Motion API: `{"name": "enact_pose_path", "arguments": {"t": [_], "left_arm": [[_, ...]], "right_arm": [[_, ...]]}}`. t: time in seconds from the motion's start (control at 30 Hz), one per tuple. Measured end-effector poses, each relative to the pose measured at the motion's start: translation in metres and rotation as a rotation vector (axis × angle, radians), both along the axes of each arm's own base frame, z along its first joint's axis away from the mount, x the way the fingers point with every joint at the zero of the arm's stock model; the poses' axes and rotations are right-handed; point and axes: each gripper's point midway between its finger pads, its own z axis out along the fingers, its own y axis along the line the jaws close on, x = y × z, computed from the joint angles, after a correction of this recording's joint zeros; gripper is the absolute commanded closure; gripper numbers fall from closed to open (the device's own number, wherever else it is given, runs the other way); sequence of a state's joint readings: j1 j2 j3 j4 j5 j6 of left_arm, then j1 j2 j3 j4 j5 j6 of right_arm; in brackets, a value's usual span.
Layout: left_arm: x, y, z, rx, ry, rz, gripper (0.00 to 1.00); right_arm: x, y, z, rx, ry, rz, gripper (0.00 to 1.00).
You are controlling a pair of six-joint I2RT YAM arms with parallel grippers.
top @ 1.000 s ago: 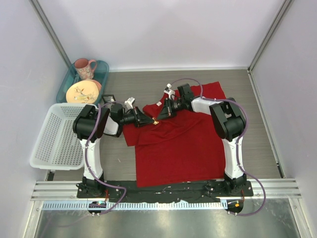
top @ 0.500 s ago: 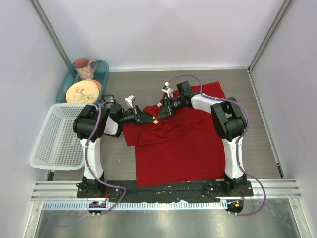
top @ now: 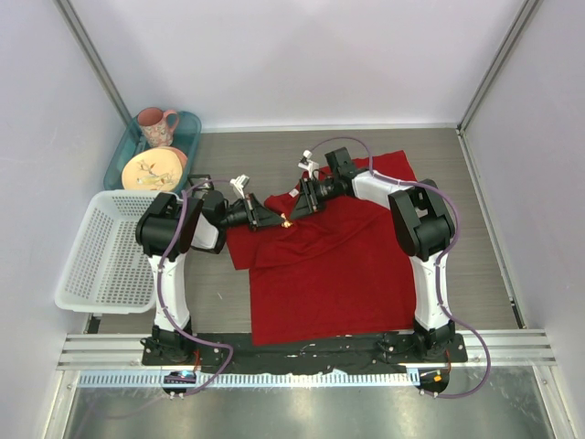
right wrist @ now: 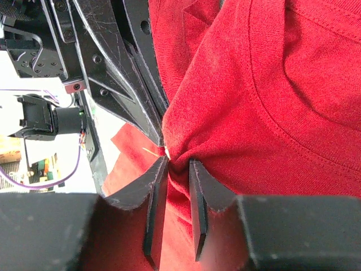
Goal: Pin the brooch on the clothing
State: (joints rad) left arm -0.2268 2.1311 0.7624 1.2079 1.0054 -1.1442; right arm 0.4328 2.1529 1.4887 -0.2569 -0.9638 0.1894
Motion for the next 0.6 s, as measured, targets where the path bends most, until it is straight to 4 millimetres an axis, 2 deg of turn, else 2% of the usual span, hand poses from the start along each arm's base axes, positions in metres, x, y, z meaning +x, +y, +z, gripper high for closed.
{"name": "enact_pose_path", "arguments": {"t": [0.2, 0.4, 0.6], "left_arm": [[0.0007, 0.0003, 0.0025, -0.005, -0.017, -0.001, 0.97], [0.0022, 0.0019, 0.0032, -0.006, -0.022, 0.005, 0.97], [0.003, 0.0025, 0.0032, -0.005, -0.022, 0.008, 0.98]], "right_arm": [[0.0018, 0.0011, 0.0034, -0.002, -0.002, -0.001, 0.71], [0.0037, 0.0043, 0.0054, -0.01, -0.013, -0.004, 0.62], [0.0033, 0.0059, 0.0058, -0.012, -0.022, 0.002, 0.62]]}}
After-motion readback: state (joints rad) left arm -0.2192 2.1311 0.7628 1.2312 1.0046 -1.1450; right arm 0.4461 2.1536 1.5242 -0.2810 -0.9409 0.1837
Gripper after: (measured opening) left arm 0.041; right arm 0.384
